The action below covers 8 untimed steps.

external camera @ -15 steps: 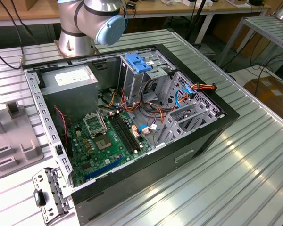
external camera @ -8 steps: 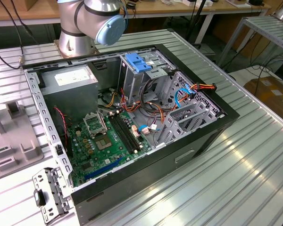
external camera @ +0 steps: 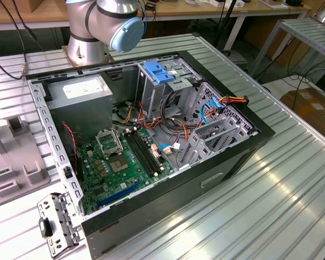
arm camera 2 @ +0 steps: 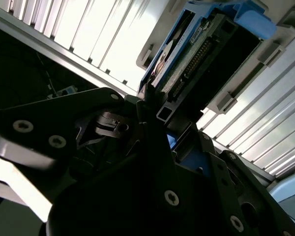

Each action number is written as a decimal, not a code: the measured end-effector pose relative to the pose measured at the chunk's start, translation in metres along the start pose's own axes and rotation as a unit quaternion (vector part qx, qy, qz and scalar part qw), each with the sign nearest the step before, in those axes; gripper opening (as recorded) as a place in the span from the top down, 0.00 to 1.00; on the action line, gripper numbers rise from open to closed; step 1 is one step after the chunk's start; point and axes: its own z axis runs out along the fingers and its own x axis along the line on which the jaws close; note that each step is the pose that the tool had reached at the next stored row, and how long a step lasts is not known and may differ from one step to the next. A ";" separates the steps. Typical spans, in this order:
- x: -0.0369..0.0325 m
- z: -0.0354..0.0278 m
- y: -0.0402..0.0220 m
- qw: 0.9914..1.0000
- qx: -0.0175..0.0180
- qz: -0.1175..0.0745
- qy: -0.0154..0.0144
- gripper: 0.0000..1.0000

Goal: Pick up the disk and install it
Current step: 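Pick up the disk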

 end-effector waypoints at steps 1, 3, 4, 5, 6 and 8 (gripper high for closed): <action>0.0000 -0.0004 0.0000 1.000 0.000 0.000 0.000 0.63; -0.0001 -0.0014 0.0001 1.000 0.000 0.000 0.000 0.63; -0.0001 -0.0023 0.0001 1.000 0.000 0.000 0.000 0.63; -0.0002 -0.0027 0.0001 1.000 0.000 0.000 0.000 0.63; -0.0002 -0.0032 0.0001 1.000 0.000 0.000 0.000 0.63; -0.0003 -0.0039 0.0002 1.000 0.000 0.000 0.000 0.63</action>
